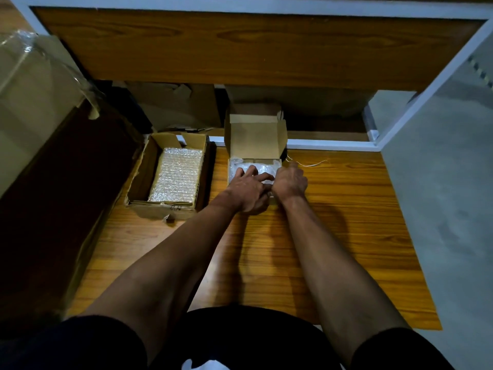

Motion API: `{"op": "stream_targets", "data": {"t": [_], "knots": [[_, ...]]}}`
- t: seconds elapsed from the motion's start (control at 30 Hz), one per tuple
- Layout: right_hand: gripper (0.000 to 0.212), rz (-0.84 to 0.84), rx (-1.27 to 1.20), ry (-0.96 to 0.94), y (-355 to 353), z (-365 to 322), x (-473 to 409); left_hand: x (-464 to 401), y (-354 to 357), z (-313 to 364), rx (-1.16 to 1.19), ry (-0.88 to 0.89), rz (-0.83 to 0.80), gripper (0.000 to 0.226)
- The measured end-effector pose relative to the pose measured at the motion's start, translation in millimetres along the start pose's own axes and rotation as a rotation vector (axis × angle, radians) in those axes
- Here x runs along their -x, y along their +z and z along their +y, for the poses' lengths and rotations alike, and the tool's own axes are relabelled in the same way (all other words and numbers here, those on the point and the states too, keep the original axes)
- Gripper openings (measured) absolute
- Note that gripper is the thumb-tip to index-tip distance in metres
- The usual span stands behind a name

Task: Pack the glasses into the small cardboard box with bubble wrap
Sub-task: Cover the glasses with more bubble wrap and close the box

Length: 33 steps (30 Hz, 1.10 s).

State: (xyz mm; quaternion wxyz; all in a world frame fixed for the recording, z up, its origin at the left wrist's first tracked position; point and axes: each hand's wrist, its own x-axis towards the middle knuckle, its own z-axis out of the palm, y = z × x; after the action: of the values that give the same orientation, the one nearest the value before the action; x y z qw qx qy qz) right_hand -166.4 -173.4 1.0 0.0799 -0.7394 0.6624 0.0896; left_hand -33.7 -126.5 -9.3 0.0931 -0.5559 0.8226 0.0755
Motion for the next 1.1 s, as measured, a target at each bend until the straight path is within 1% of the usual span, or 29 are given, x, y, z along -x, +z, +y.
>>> {"op": "stream_targets", "data": {"t": [0.17, 0.27, 0.37, 0.43, 0.5, 0.53, 0.57, 0.67, 0.7, 0.8, 0.87, 0.93, 0.97, 1.03, 1.1], "knots": [[0.047, -0.026, -0.124, 0.053, 7, 1, -4, 3, 1, 0, 0.049, 0.028, -0.004, 0.045], [0.057, -0.010, -0.156, 0.083, 10, -1, -3, 3, 1, 0, 0.054, 0.026, -0.020, 0.045], [0.061, 0.011, -0.149, 0.114, 11, -6, -2, 3, -1, 0, 0.057, 0.027, -0.025, 0.045], [0.068, 0.030, -0.122, 0.087, 12, -5, 0, 4, -2, 0, 0.064, 0.031, -0.030, 0.046], [0.076, 0.085, -0.055, 0.002, 14, 1, 3, 4, -1, 0, 0.062, 0.033, -0.026, 0.048], [0.075, 0.117, -0.024, -0.055, 17, 5, 5, 4, 0, -1, 0.059, 0.037, -0.020, 0.050], [0.070, 0.145, -0.016, -0.105, 20, 9, 7, 4, 2, -2, 0.055, 0.044, -0.012, 0.051], [0.044, 0.239, -0.078, -0.199, 29, 19, 10, 5, 9, -4, 0.047, 0.042, 0.012, 0.054], [0.040, 0.265, -0.086, -0.218, 31, 20, 12, 5, 9, -4, 0.043, 0.040, 0.018, 0.054], [0.045, 0.286, -0.160, -0.275, 35, 15, 19, 9, 9, -7, 0.064, 0.027, 0.089, 0.051], [0.043, 0.298, -0.242, -0.326, 31, 5, 21, 14, 9, -8, 0.123, -0.046, 0.220, 0.050], [0.044, 0.254, -0.250, -0.321, 25, -5, 20, 17, 10, -11, 0.156, -0.194, 0.354, 0.049], [0.047, 0.233, -0.237, -0.305, 24, -9, 18, 17, 12, -14, 0.157, -0.283, 0.379, 0.047], [0.048, 0.214, -0.256, -0.253, 24, -14, 15, 18, 13, -21, 0.146, -0.434, 0.330, 0.047], [0.049, 0.193, -0.270, -0.222, 24, -17, 14, 19, 16, -28, 0.144, -0.498, 0.243, 0.054]]}}
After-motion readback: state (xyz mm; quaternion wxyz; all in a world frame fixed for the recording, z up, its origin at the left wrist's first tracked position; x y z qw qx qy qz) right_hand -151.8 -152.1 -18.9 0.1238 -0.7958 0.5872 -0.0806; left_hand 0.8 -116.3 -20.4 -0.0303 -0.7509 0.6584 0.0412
